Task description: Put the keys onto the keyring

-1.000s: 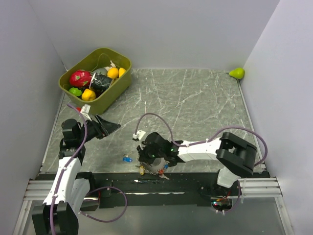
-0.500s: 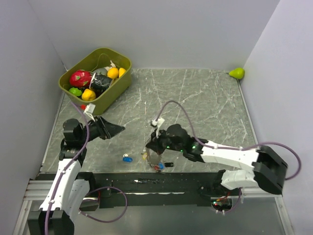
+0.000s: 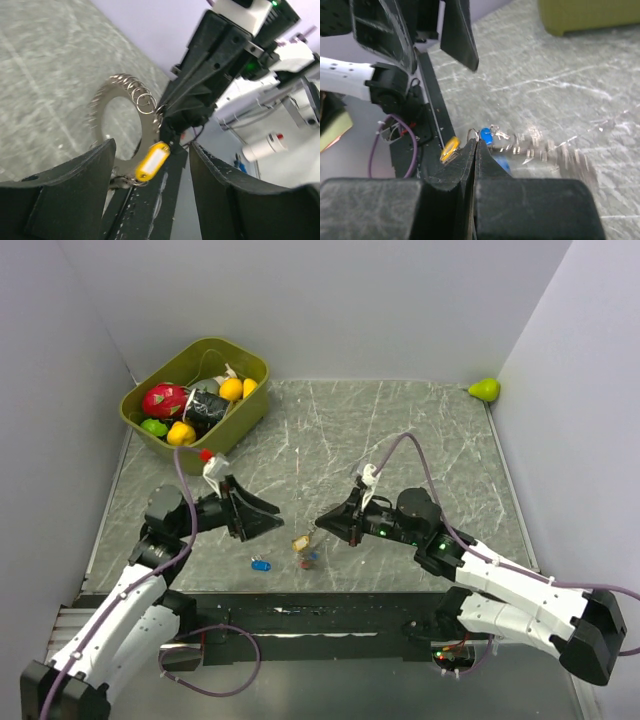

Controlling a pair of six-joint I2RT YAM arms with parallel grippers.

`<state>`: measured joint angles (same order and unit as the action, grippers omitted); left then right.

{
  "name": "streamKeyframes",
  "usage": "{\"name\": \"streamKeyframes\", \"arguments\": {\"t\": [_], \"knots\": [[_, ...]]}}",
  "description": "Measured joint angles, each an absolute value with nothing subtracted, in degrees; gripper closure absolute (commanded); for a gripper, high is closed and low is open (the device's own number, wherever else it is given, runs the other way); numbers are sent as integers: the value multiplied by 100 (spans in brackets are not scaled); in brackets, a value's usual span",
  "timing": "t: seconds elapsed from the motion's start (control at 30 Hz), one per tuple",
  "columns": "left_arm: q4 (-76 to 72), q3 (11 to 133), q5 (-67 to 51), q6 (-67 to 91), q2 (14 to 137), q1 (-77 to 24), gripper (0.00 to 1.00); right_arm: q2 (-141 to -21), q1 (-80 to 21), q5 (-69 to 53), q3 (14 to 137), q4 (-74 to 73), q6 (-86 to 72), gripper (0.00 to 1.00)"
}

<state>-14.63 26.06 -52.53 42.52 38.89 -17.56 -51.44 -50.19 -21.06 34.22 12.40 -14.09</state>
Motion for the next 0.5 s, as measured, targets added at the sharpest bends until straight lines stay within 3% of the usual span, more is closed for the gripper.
{"name": "streamKeyframes", "arguments": {"t": [0.23, 0.5], "knots": [[-1767, 2853, -5011, 4123, 4414, -2681, 44, -4939, -4960, -2480, 3404, 1247, -1476, 100], [-1944, 2941, -4764, 4088, 4829, -3035, 52, -4794, -4960, -2606, 3404, 1245, -1557, 100]]}}
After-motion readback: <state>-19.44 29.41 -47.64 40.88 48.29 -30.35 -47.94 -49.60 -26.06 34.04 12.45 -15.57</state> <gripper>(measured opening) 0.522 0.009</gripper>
